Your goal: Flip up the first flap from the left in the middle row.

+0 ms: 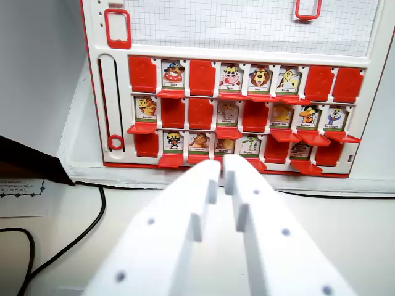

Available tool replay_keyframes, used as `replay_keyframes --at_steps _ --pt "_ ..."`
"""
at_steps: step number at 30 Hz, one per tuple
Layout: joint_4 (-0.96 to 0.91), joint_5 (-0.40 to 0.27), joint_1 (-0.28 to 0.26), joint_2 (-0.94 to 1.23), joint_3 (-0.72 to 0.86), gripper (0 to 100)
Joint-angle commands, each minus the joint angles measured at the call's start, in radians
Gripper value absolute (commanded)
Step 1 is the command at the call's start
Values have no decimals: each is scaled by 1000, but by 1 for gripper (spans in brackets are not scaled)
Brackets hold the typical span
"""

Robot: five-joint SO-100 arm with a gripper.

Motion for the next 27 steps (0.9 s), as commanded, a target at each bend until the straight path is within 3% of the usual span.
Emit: replay_keyframes --at_steps 1,6,14,23,27 --pt "-147 -34 -41 -6 43 0" --pt "-291 -55 -95 -58 135 0" --pt "-532 -28 -198 -155 291 0" --pt "-775 41 -212 -319 426 0" --pt "-790 87 -225 -396 422 0"
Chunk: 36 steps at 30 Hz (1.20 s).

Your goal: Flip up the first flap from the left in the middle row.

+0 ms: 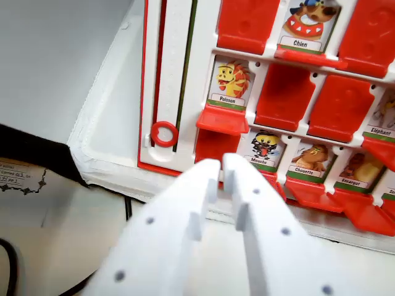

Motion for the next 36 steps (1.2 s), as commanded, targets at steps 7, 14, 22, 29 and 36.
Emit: replay_keyframes --at_steps 7,14,22,29,36 --pt "-55 48 -37 -147 -89 0" --pt "-61 48 -28 -281 -202 0" --pt "-61 43 -3 -391 -308 0" --pt "-61 49 8 -460 -405 0" --pt "-101 46 29 -537 -505 0"
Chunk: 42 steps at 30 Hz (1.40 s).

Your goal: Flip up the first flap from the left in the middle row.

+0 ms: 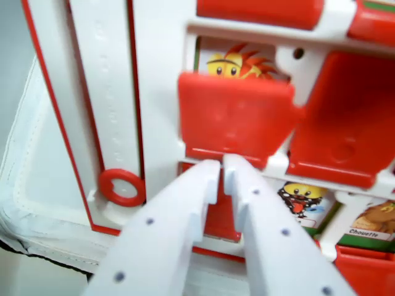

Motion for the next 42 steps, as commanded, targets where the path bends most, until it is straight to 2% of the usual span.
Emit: replay_keyframes --at_steps 1,11,19,24,26,31,42 --pt "-28 3 11 5 -155 0" --pt "-23 3 40 -51 -225 0" --pt "44 15 43 6 -224 0" --pt "196 18 46 110 -236 0" --pt "250 0 51 166 -229 0" --pt "388 -5 67 333 -167 0" --pt "603 -5 160 680 -15 0"
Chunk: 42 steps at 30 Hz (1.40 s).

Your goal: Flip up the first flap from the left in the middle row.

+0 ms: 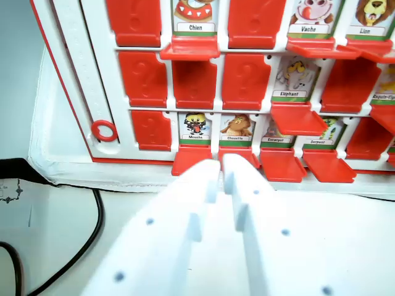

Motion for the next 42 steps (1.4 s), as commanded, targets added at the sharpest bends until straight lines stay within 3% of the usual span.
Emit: replay_keyframes --at_steps 1,10,15,42 --pt "61 0 34 195 -5 0" --pt "213 -23 81 377 -20 0" --pt "250 -118 100 449 -35 0" --pt "319 -71 123 509 -54 0"
